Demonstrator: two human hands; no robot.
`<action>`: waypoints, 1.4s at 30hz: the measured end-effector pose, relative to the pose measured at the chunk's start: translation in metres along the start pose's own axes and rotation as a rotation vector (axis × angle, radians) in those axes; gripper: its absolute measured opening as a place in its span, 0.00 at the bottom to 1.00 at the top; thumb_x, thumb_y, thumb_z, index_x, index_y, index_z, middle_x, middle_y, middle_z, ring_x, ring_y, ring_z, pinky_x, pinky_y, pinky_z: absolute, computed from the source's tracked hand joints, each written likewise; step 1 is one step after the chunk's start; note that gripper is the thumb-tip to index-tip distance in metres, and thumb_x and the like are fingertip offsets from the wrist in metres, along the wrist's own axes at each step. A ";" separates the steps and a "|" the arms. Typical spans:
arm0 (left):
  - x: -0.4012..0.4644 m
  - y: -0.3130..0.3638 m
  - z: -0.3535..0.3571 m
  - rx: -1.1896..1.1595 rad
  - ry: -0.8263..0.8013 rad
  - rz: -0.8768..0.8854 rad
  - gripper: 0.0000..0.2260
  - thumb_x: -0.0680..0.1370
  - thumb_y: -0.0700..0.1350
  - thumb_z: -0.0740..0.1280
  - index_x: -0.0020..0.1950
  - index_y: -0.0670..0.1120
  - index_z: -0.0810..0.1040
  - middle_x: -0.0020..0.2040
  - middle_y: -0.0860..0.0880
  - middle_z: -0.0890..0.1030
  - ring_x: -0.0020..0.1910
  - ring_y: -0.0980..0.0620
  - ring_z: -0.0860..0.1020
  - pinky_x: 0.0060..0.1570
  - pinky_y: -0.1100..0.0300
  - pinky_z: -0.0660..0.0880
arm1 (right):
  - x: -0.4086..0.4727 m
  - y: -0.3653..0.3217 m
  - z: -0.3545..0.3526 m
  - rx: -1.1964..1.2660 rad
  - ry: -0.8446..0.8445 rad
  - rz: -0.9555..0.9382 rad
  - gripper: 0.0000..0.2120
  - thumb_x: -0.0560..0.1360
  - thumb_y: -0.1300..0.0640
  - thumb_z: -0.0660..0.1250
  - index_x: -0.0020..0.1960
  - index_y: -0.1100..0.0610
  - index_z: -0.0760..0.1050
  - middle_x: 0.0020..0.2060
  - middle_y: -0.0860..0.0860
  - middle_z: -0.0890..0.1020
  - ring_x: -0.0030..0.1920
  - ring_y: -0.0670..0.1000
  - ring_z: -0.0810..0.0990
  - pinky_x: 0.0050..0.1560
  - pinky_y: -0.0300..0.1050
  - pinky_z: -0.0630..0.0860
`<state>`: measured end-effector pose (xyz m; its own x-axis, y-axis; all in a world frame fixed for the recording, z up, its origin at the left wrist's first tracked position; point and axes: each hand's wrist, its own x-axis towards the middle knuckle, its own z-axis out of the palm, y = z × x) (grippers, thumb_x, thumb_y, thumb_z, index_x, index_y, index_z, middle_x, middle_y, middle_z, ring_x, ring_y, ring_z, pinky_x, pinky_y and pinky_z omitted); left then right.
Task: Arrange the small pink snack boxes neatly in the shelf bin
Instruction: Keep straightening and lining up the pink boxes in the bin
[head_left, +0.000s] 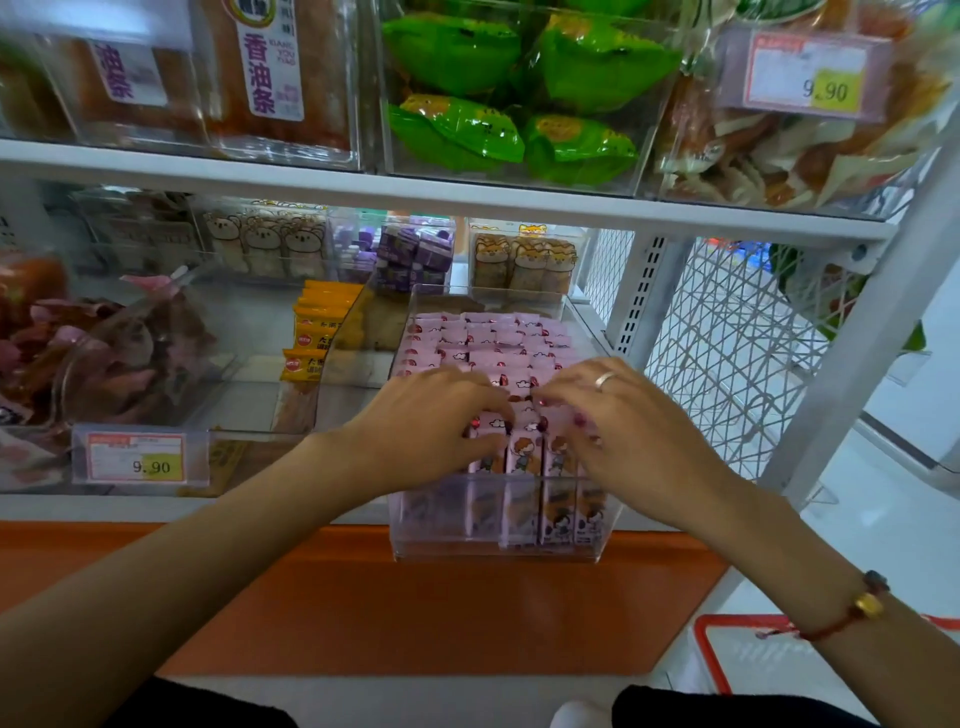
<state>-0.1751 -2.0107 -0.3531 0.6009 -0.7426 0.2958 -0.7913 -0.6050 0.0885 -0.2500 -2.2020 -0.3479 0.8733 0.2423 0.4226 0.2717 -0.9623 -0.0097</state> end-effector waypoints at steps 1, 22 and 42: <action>0.002 -0.001 -0.002 -0.027 0.032 -0.010 0.13 0.79 0.56 0.62 0.62 0.57 0.76 0.61 0.57 0.77 0.56 0.58 0.74 0.52 0.60 0.72 | -0.002 0.006 -0.004 0.008 0.069 0.039 0.18 0.76 0.59 0.65 0.65 0.50 0.74 0.60 0.46 0.76 0.64 0.46 0.69 0.60 0.39 0.61; 0.188 -0.050 0.049 0.050 0.113 -0.294 0.07 0.79 0.41 0.66 0.55 0.44 0.81 0.53 0.45 0.82 0.54 0.47 0.79 0.56 0.52 0.75 | -0.014 0.042 0.011 0.585 0.152 0.412 0.15 0.76 0.44 0.57 0.62 0.43 0.70 0.45 0.39 0.78 0.41 0.39 0.80 0.40 0.32 0.76; 0.059 0.011 -0.010 -1.082 0.795 -0.430 0.07 0.80 0.45 0.64 0.54 0.42 0.75 0.45 0.49 0.81 0.42 0.60 0.81 0.39 0.68 0.77 | 0.000 0.001 -0.006 0.514 0.332 0.326 0.24 0.76 0.38 0.57 0.69 0.46 0.65 0.65 0.45 0.71 0.63 0.40 0.67 0.61 0.40 0.64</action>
<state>-0.1492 -2.0579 -0.3255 0.8786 0.0193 0.4772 -0.4775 0.0470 0.8774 -0.2518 -2.2040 -0.3427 0.7954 -0.1782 0.5793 0.2455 -0.7791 -0.5768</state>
